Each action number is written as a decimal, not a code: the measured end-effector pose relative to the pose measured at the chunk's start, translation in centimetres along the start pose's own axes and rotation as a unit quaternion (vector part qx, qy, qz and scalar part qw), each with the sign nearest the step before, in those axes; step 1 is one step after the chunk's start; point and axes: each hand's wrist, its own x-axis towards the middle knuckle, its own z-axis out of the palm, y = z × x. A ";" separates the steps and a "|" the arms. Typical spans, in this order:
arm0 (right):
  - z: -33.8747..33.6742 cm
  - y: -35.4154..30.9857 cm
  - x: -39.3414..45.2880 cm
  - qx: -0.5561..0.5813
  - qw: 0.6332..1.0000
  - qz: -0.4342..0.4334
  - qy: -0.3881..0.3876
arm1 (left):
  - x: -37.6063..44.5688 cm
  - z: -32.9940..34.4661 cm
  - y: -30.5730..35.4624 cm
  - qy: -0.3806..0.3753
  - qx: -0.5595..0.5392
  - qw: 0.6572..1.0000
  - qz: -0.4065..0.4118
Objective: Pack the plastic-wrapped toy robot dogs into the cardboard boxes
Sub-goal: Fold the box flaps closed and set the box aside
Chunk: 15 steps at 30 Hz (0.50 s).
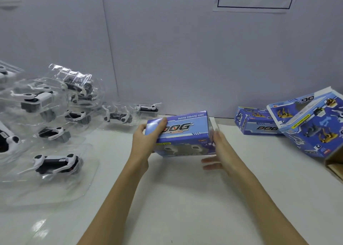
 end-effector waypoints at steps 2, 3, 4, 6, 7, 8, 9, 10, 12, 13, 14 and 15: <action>1.4 0.3 -0.2 -0.006 0.988 -0.150 0.047 | 0.0 0.0 -0.1 0.020 -0.025 0.999 -0.021; 2.2 0.4 -0.6 0.021 0.976 -0.210 0.063 | 0.0 0.1 -0.2 0.021 -0.026 0.999 -0.027; 2.7 0.5 -0.9 0.037 0.966 -0.242 0.085 | -0.1 0.2 -0.3 0.012 -0.027 0.999 -0.034; 2.5 0.5 -0.6 0.007 0.961 -0.226 0.161 | -0.2 0.4 0.0 -0.030 -0.043 0.997 -0.056; 1.8 0.6 0.1 -0.028 0.964 -0.180 0.192 | -0.3 0.4 0.2 -0.059 -0.052 0.995 -0.057; 0.9 0.5 0.7 -0.044 0.971 -0.108 0.209 | -0.2 0.4 0.4 -0.093 -0.050 0.994 -0.040; 0.1 0.4 1.0 -0.020 0.979 -0.030 0.200 | -0.3 0.5 0.4 -0.130 -0.025 0.991 -0.007; -0.5 0.3 1.1 0.037 0.984 0.032 0.170 | -0.4 0.6 0.2 -0.162 0.013 0.986 0.026; -1.2 0.0 0.6 0.125 0.983 0.074 0.114 | -0.4 1.3 -0.6 -0.180 0.051 0.979 0.077; -1.3 -0.1 0.2 0.119 0.987 0.053 0.090 | -0.5 1.7 -1.1 -0.165 0.032 0.982 0.086; -1.1 -0.2 0.0 0.090 0.993 0.019 0.075 | -0.5 2.1 -1.6 -0.143 -0.001 0.986 0.088; -0.8 -0.2 -0.2 0.049 0.996 -0.024 0.072 | -0.6 2.3 -1.9 -0.118 -0.039 0.989 0.081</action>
